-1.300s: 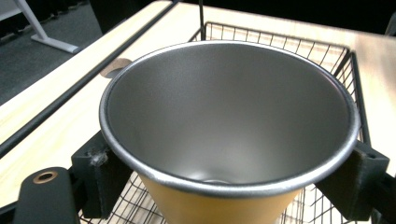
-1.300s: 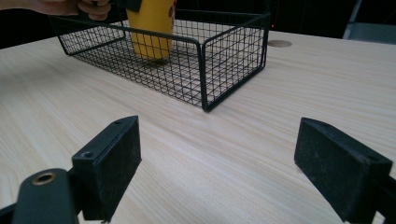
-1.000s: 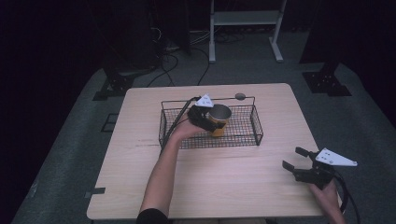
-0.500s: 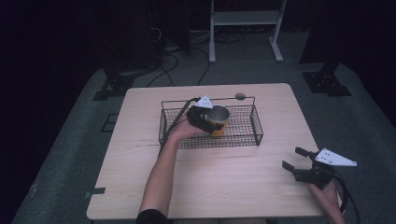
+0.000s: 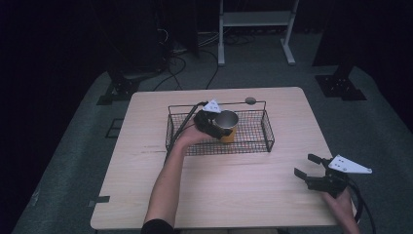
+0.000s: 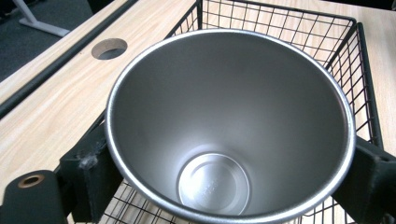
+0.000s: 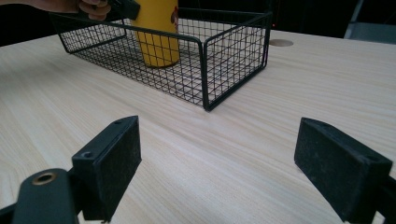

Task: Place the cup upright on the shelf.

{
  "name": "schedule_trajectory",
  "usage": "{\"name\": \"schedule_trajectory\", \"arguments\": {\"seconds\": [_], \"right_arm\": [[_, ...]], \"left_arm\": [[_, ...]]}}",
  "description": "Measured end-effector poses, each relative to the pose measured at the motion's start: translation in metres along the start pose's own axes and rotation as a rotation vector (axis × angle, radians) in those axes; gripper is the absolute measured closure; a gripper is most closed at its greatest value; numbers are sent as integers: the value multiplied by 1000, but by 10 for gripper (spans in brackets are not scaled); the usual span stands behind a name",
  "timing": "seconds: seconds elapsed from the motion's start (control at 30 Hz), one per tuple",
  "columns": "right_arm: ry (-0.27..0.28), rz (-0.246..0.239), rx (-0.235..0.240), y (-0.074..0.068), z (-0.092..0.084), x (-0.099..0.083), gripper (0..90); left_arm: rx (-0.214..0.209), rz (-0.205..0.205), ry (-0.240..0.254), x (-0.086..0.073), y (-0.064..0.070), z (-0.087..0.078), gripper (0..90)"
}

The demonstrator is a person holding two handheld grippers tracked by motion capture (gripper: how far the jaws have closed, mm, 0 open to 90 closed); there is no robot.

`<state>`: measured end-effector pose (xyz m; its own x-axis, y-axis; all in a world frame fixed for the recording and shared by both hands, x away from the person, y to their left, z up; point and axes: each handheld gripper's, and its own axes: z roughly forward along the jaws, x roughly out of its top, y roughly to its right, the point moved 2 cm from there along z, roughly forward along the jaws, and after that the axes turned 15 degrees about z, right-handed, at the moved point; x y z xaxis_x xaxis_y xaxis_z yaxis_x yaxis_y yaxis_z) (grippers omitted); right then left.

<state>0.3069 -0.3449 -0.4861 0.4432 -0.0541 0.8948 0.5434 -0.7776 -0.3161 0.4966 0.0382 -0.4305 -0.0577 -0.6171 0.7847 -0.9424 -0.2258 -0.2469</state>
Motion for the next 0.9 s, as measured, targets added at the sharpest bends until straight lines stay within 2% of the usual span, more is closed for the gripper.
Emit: {"name": "schedule_trajectory", "arguments": {"seconds": [0.23,0.47,0.9], "right_arm": [[0,0,1,0,0,0,136],[0,0,1,0,0,0,136],[1,-1,3,0,-1,0,136]], "left_arm": [[4,-4,7,1,0,-2,66],[30,10,31,7,1,-7,54],[68,11,81,16,0,-19,26]]}}
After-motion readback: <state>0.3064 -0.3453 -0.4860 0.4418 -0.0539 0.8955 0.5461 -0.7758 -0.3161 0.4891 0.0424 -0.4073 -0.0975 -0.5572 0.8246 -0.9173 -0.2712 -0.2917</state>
